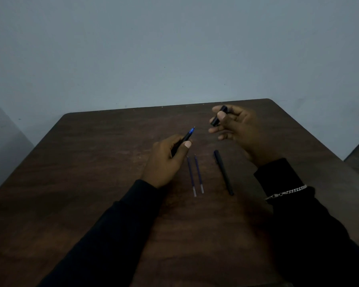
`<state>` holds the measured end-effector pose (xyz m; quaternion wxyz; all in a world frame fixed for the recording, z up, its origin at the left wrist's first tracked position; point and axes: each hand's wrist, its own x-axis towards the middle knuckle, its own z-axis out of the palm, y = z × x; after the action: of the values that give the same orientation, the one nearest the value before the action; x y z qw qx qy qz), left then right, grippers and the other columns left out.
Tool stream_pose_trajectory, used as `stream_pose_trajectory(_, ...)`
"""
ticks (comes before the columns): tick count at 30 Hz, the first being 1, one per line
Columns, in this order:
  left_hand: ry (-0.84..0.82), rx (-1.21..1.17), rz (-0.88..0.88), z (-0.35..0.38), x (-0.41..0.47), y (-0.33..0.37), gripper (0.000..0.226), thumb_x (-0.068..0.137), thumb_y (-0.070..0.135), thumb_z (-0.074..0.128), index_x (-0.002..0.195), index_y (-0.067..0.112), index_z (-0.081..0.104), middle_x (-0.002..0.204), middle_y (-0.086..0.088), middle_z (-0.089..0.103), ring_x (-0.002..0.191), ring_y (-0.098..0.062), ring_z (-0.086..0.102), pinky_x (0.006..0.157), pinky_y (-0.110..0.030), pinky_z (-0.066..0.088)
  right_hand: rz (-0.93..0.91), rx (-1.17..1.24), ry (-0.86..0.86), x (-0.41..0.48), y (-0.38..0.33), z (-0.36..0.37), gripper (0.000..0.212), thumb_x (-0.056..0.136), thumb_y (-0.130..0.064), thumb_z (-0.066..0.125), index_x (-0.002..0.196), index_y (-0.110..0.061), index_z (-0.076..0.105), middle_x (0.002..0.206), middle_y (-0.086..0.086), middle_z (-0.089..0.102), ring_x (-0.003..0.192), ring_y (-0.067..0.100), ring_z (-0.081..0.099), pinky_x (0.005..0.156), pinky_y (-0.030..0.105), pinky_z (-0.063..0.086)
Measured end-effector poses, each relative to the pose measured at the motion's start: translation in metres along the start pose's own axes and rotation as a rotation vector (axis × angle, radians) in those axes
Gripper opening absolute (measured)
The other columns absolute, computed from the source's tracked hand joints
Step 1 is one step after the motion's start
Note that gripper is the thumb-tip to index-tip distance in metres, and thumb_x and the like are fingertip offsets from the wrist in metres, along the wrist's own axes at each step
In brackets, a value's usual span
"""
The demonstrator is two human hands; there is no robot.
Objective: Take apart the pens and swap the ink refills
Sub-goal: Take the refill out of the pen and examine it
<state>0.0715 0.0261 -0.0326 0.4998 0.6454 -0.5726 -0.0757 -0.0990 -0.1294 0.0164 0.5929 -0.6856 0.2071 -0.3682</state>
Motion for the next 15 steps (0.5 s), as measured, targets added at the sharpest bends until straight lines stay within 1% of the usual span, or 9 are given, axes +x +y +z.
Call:
stream_pose_trajectory(1,0.003,-0.001,0.001,0.000,0.000,0.000,0.037,0.106,0.039,0.052,0.094,0.009,0.070,0.071,-0.010,0.062,0.064,-0.025,0.058,0.062,-0.041,0.046,0.023,-0.113,0.021,0.001,0.000,-0.008,0.015,0.103,-0.018,0.061,0.117,-0.017,0.069,0.090,0.002,0.079,0.079,0.016,0.077,0.059,0.024,0.057)
stream_pose_trajectory(3,0.008,-0.004,-0.006,0.000,-0.001,0.000,0.041,0.105,0.043,0.051,0.092,0.009,0.069,0.070,-0.011,0.061,0.064,-0.026,0.058,0.062,-0.044,0.046,0.060,-0.465,0.055,0.003,0.002,-0.026,0.019,0.099,-0.019,0.068,0.118,-0.015,0.070,0.086,0.001,0.077,0.070,0.009,0.075,0.057,0.021,0.055)
stream_pose_trajectory(4,0.012,-0.002,-0.011,0.000,-0.001,0.000,0.041,0.105,0.045,0.050,0.090,0.010,0.068,0.069,-0.011,0.061,0.063,-0.026,0.057,0.062,-0.044,0.046,0.098,-0.626,0.050,0.004,0.004,-0.034,0.019,0.096,-0.020,0.072,0.114,-0.014,0.071,0.084,0.002,0.076,0.067,0.008,0.073,0.056,0.020,0.053)
stream_pose_trajectory(6,0.024,0.006,-0.013,0.000,0.000,-0.002,0.039,0.106,0.043,0.052,0.084,0.013,0.065,0.068,-0.011,0.060,0.062,-0.026,0.056,0.061,-0.047,0.046,0.227,-0.793,0.013,0.005,0.007,-0.047,0.016,0.089,-0.018,0.079,0.100,-0.009,0.073,0.080,0.004,0.074,0.062,0.011,0.071,0.052,0.020,0.051)
stream_pose_trajectory(9,0.030,0.023,-0.025,0.001,0.001,-0.004,0.040,0.106,0.042,0.052,0.083,0.012,0.064,0.069,-0.012,0.060,0.062,-0.026,0.056,0.061,-0.049,0.048,0.394,-0.872,-0.029,0.007,0.012,-0.057,0.014,0.083,-0.013,0.085,0.086,-0.004,0.076,0.076,0.010,0.076,0.052,0.010,0.068,0.043,0.017,0.049)
stream_pose_trajectory(12,0.031,0.037,-0.017,0.001,0.001,-0.004,0.040,0.107,0.041,0.052,0.081,0.013,0.063,0.067,-0.010,0.060,0.060,-0.026,0.056,0.060,-0.048,0.047,0.494,-0.840,-0.055,0.010,0.016,-0.058,0.015,0.081,-0.010,0.087,0.085,-0.001,0.075,0.076,0.015,0.077,0.056,0.016,0.072,0.046,0.021,0.054)
stream_pose_trajectory(15,0.027,0.036,-0.025,0.001,0.001,-0.003,0.037,0.108,0.037,0.054,0.079,0.016,0.062,0.066,-0.006,0.059,0.059,-0.021,0.055,0.058,-0.040,0.045,0.525,-0.827,-0.087,0.009,0.019,-0.053,0.013,0.081,-0.010,0.086,0.082,-0.003,0.075,0.072,0.011,0.076,0.052,0.014,0.072,0.046,0.021,0.054)
